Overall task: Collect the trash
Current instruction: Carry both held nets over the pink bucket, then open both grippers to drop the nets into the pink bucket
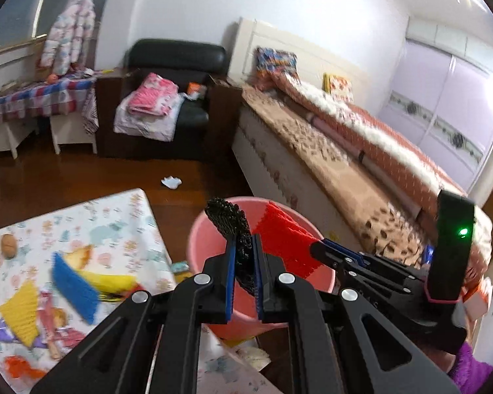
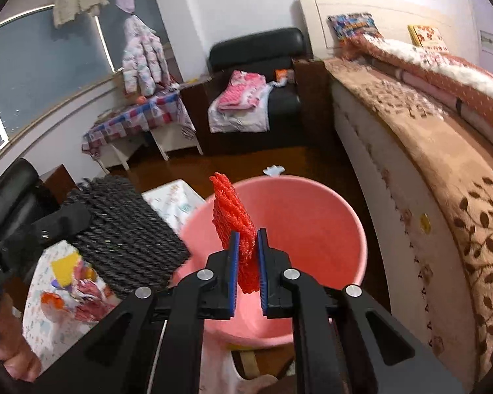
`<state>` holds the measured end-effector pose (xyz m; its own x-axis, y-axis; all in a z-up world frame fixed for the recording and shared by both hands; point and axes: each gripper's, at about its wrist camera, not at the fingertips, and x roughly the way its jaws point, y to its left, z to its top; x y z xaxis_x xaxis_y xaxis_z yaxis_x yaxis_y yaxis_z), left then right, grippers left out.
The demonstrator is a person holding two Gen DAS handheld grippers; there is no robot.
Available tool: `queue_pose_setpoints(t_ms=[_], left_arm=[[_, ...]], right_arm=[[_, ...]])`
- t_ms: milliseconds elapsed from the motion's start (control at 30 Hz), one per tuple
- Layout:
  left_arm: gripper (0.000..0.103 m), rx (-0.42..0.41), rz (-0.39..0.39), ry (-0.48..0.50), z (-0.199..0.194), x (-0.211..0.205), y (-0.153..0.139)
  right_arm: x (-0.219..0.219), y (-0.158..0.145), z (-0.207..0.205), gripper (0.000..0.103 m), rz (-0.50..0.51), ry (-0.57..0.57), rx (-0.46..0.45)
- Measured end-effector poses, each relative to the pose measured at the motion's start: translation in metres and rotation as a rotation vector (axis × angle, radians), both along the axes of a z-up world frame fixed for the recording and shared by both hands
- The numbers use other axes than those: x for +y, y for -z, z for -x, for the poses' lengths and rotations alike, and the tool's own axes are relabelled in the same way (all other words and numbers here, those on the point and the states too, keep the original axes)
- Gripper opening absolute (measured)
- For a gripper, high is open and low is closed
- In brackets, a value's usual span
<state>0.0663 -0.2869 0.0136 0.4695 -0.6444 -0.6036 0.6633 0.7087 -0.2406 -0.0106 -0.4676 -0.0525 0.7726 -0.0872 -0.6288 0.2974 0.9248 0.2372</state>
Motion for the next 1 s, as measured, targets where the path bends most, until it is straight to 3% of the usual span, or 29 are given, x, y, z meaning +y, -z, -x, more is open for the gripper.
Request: queue_pose_setpoints(t_ms=[167, 267, 333, 400, 633, 867, 1000], left_arm=[[0.009, 0.025, -0.055, 0.016, -0.005, -0.029, 0.029], [0.023, 0.027, -0.065, 0.002, -0.008, -0.034, 0.039], [0.042, 0.032, -0.059, -0.012, -0.008, -0.033, 0.042], [0.044, 0.031, -0.047, -0.019, -0.008, -0.032, 0.041], [0.055, 0.018, 0.016, -0.052, 0.003, -0.01, 0.022], [0.058, -0.022, -0.067, -0.142, 0.026, 0.026, 0.013], [0.058, -0.039, -0.07, -0.188, 0.041, 0.057, 0.01]], right_arm=[[-0.016, 0.014, -0.001, 0.013, -0.028, 0.013, 0.029], [-0.024, 0.018, -0.002, 0.021, -0.059, 0.014, 0.029], [-0.028, 0.019, -0.001, 0.029, -0.07, 0.011, 0.025], [-0.029, 0.017, 0.001, 0.036, -0.075, 0.011, 0.019], [-0.014, -0.005, 0.024, 0.042, -0.027, -0.011, -0.04], [0.027, -0.019, 0.044, 0.042, 0.039, -0.061, -0.086], [0.058, -0.023, 0.049, 0.042, 0.056, -0.122, -0.098]])
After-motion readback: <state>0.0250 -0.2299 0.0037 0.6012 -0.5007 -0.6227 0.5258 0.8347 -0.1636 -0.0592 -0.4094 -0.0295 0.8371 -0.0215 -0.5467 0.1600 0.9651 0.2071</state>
